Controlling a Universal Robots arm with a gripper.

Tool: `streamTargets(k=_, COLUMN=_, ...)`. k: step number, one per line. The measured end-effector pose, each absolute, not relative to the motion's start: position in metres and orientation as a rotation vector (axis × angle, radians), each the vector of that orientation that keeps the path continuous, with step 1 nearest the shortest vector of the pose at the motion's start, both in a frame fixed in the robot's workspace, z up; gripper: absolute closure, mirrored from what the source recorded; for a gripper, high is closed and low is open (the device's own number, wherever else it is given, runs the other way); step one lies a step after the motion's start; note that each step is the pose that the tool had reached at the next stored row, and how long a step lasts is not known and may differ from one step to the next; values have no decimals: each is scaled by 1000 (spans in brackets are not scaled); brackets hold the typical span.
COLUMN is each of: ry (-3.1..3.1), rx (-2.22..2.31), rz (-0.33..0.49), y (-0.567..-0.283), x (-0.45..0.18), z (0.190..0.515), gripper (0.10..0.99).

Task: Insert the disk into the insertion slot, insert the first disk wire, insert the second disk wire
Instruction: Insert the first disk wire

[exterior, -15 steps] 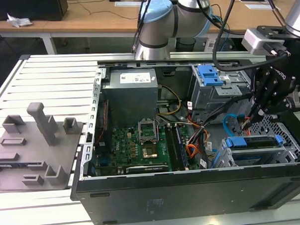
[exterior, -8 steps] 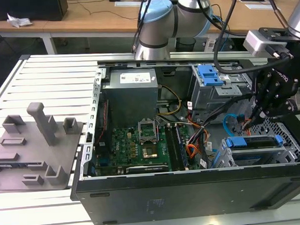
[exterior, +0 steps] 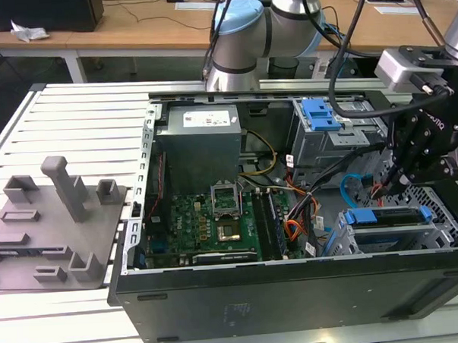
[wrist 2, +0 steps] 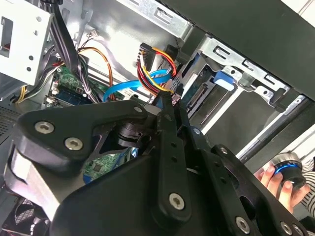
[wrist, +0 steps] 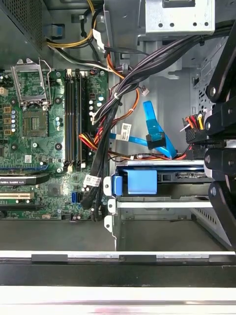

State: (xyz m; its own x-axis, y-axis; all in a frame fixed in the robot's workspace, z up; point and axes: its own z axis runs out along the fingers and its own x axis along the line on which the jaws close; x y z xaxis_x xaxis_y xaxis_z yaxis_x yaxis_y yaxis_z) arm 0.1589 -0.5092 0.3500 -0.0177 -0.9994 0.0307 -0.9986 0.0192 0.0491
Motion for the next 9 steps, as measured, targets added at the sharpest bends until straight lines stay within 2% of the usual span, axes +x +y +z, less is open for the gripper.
streamTargets(k=9, ry=-2208, rx=2152, rz=-18, y=-517, x=159, z=348, gripper=922)
